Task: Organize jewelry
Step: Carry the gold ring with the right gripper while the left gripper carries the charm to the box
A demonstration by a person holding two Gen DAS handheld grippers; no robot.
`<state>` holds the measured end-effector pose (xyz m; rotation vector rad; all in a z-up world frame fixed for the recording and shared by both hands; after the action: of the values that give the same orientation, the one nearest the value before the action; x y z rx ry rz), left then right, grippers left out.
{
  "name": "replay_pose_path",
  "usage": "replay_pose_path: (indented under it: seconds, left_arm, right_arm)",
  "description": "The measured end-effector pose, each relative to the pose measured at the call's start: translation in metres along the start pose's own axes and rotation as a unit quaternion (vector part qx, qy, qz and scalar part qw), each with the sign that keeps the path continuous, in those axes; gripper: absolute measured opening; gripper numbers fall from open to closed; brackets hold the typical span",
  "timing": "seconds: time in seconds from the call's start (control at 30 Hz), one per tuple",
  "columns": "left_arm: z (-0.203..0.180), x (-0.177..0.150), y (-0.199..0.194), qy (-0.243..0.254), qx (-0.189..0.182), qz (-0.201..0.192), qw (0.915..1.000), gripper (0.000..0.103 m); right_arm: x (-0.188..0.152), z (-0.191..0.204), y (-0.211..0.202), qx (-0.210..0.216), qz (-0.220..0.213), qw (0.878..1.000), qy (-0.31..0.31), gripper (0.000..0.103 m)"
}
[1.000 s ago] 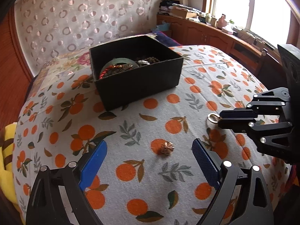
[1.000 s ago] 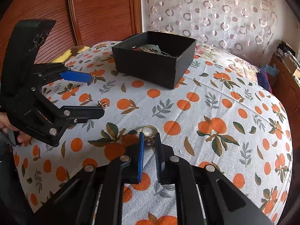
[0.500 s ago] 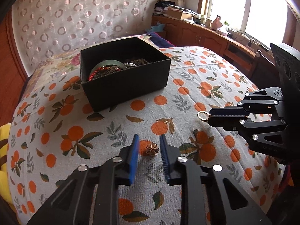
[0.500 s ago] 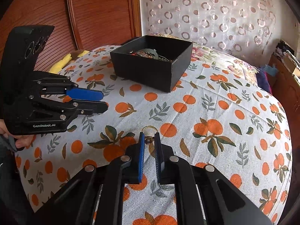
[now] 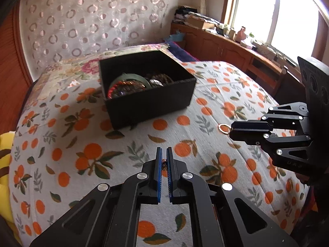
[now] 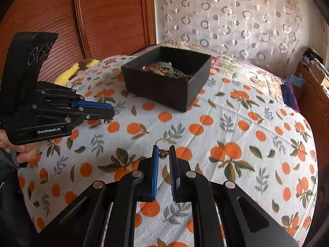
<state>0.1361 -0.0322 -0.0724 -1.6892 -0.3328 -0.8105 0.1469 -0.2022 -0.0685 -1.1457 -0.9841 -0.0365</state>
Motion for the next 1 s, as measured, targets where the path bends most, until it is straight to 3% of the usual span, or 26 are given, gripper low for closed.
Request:
replay_pose_path:
  seconds: [0.47,1.0]
  left_arm:
    - [0.025,0.046,-0.029,-0.016,0.03,-0.063,0.9974,0.004]
    - [0.042,0.092,0.002,-0.026,0.053,-0.073,0.9956,0.004]
  right_arm:
    - [0.064,-0.015,-0.007,0.001,-0.061,0.998,-0.01,0.011]
    - [0.084,-0.017,0.029,0.018,-0.052,0.998,-0.001,0.012]
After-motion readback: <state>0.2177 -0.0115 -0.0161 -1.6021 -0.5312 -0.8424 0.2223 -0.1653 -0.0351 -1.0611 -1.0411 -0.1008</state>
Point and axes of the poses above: each gripper's, at about its wrist camera, not at the fingertips, and y roughly the way its jaws point, z to its left, x to its top, the point moved 1 cm from there along y, roughly the way its jaws point
